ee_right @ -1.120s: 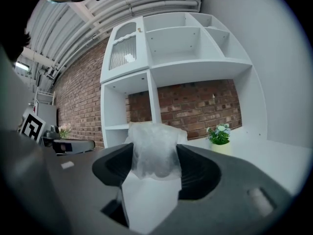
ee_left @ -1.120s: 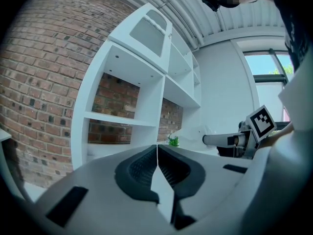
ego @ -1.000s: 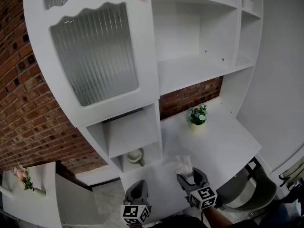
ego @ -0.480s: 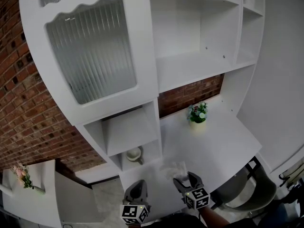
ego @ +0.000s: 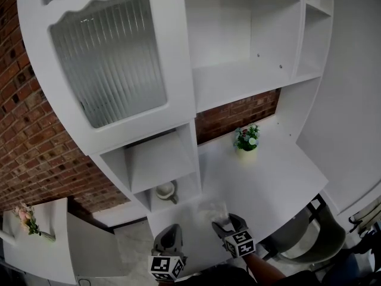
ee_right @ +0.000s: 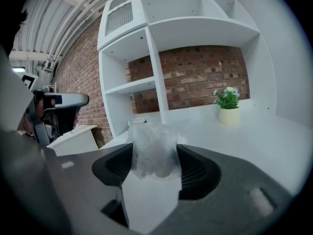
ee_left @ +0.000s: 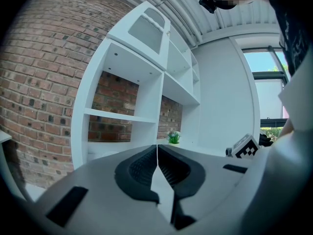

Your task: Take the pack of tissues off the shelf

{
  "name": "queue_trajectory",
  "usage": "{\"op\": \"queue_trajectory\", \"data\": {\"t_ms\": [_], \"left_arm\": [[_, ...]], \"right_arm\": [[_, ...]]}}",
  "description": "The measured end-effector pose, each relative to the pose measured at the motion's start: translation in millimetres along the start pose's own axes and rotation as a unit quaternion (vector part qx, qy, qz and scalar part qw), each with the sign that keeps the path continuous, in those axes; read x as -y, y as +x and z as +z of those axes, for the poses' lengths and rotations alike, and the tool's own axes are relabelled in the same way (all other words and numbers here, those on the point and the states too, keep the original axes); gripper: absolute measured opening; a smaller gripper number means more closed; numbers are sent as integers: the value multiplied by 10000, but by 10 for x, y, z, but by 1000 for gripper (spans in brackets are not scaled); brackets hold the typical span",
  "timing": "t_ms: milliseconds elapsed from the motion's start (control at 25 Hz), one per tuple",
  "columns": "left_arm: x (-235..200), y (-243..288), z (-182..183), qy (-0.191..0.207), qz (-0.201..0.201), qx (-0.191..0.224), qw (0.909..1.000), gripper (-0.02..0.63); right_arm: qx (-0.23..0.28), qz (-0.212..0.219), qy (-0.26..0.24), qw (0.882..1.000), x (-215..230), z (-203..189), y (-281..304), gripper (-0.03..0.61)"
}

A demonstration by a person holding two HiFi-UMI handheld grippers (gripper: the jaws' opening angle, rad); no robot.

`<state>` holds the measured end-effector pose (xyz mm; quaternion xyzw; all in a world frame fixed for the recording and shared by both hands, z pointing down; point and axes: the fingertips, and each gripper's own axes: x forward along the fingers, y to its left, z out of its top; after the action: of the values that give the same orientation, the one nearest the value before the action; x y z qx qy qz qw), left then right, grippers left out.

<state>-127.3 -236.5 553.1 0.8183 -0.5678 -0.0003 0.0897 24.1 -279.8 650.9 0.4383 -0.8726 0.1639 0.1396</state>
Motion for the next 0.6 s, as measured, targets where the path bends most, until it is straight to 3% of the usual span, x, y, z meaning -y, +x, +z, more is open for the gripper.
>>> {"op": "queue_trajectory", "data": {"t_ms": [600], "left_arm": [[-104,-89,-2,-96,333,84,9994,12]], "right_arm": [[-681,-250,35,9974,110,-541,97,295]]}}
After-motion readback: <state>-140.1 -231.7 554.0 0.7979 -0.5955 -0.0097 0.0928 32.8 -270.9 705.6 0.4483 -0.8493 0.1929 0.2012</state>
